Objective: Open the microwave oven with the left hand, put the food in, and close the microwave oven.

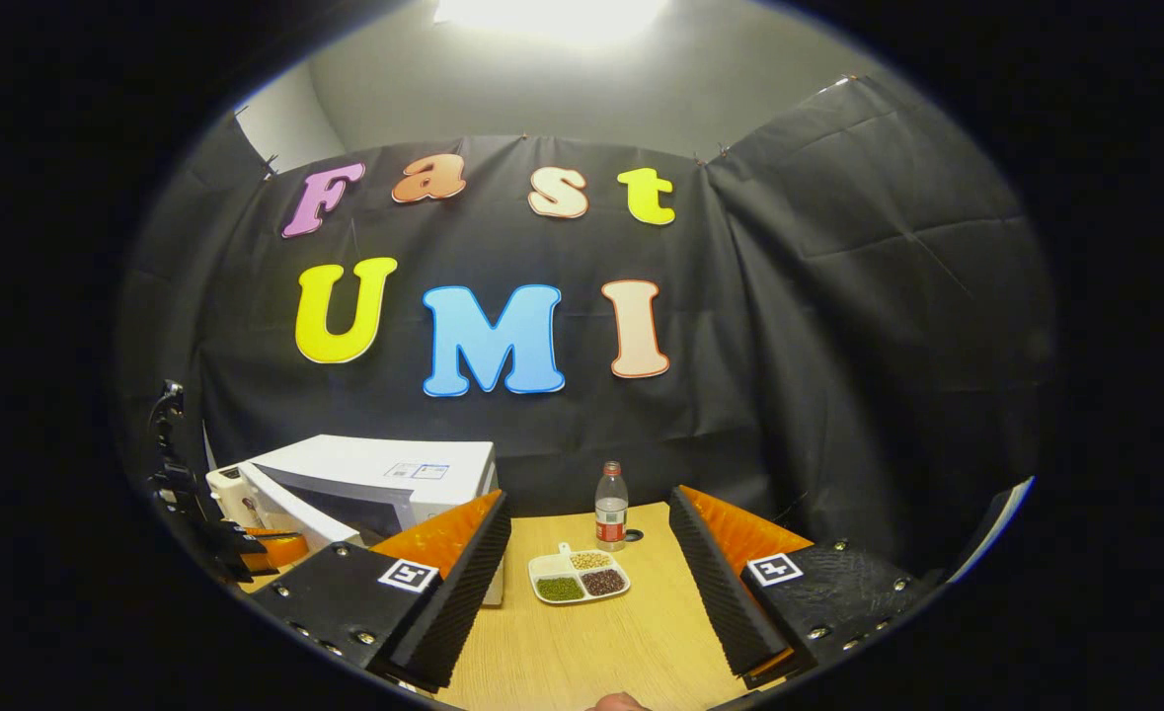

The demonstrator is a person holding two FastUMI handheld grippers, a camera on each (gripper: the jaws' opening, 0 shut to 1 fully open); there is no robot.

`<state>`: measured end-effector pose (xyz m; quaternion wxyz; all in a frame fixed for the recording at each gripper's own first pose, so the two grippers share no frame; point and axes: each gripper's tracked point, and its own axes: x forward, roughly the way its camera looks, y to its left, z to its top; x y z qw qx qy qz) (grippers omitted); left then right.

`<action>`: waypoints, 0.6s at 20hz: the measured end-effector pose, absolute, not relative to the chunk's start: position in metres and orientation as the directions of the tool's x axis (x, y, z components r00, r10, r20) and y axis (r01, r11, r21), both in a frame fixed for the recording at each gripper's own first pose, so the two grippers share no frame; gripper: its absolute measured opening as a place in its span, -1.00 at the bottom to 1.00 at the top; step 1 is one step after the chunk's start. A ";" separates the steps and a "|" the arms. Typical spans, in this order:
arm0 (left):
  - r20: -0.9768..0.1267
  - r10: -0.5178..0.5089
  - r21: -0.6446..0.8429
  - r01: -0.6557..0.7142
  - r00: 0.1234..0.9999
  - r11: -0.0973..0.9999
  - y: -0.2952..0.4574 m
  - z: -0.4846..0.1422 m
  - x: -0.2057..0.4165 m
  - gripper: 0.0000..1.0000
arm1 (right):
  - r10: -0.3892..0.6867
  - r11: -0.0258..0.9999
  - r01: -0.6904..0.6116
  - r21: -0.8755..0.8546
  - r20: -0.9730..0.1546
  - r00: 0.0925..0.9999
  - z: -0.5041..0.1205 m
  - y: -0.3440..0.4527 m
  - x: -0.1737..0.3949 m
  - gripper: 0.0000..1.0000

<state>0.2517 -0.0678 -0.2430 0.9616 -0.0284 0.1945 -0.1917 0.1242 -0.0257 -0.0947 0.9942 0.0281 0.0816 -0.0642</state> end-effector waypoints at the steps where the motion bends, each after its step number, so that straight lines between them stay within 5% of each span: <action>1: -0.361 -0.386 -0.133 0.362 0.849 0.922 -0.071 -0.243 0.257 -0.85 | -0.130 0.990 0.138 0.041 -0.168 0.977 -0.095 -0.026 0.125 0.95; 12: -0.333 -0.363 -0.153 0.330 0.870 0.931 -0.083 -0.248 0.320 -0.86 | -0.161 0.987 0.163 -0.011 -0.210 0.964 -0.109 -0.022 0.134 0.95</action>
